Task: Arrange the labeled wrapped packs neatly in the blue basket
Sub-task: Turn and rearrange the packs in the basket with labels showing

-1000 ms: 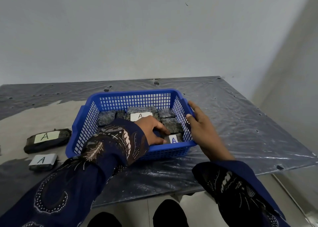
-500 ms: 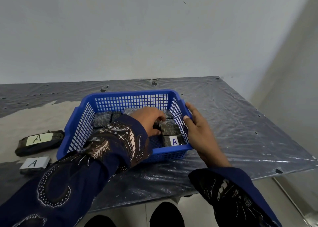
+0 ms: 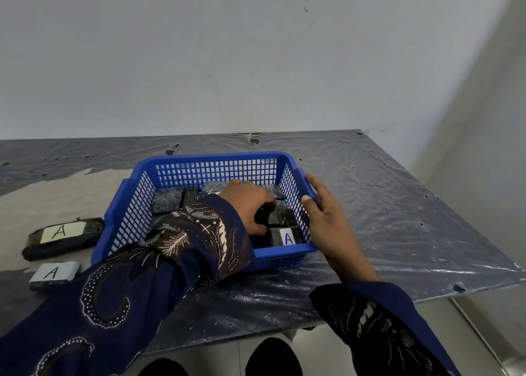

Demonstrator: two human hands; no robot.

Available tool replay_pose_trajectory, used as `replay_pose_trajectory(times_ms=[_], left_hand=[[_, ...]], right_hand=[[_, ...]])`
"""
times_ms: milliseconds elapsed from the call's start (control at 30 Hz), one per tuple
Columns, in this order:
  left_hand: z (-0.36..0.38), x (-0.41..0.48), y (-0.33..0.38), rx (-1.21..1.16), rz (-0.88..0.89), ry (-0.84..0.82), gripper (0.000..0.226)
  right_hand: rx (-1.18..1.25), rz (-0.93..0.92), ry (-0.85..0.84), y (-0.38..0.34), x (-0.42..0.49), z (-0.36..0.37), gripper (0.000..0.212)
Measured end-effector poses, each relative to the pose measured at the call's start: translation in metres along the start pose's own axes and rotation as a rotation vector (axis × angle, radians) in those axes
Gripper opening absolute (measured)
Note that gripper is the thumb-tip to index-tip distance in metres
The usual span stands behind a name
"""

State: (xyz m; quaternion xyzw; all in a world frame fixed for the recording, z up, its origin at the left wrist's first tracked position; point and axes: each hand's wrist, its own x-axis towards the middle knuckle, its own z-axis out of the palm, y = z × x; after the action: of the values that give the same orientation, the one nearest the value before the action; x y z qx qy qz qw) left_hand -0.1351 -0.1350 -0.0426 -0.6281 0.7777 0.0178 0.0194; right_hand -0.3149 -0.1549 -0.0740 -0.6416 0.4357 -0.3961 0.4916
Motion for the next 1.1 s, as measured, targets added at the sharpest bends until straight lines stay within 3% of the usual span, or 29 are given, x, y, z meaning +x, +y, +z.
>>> replay_pose_trajectory(times_ms=[167, 333, 433, 500, 567, 667, 800, 867, 967, 1100], left_hand=[[-0.005, -0.014, -0.008, -0.303, -0.047, 0.201, 0.052], [-0.014, -0.025, -0.01, -0.764, -0.241, 0.385, 0.022], [-0.023, -0.024, -0.008, -1.232, -0.396, 0.299, 0.026], [-0.028, -0.026, -0.005, -1.565, -0.474, 0.226, 0.025], [-0.032, -0.029, -0.002, -1.72, -0.513, 0.184, 0.028], [-0.033, -0.031, -0.001, -1.725, -0.551, 0.157, 0.036], [-0.035, -0.036, 0.001, -1.569, -0.58, 0.168, 0.04], [-0.038, -0.04, 0.007, -1.499, -0.58, 0.151, 0.043], [-0.04, -0.045, 0.012, -1.442, -0.535, 0.152, 0.057], [-0.033, -0.051, 0.013, -1.457, -0.399, 0.261, 0.071]], right_hand=[[0.071, 0.009, -0.01, -0.002, 0.0, 0.0, 0.042], [0.096, -0.003, 0.006, -0.002, -0.001, 0.002, 0.043], [0.048, -0.029, 0.009, 0.0, -0.001, 0.002, 0.038], [-0.082, -0.065, 0.025, 0.001, 0.0, 0.001, 0.048], [-0.179, -0.157, 0.085, 0.001, -0.001, 0.0, 0.053], [-0.218, -0.401, 0.162, -0.008, -0.007, -0.005, 0.054], [-0.447, -0.762, -0.023, -0.029, -0.011, -0.014, 0.069], [-0.586, -0.847, -0.084, -0.036, -0.007, -0.015, 0.061], [-0.587, -0.845, -0.052, -0.036, -0.003, -0.014, 0.043], [-0.245, -0.69, 0.095, -0.036, -0.013, -0.005, 0.032]])
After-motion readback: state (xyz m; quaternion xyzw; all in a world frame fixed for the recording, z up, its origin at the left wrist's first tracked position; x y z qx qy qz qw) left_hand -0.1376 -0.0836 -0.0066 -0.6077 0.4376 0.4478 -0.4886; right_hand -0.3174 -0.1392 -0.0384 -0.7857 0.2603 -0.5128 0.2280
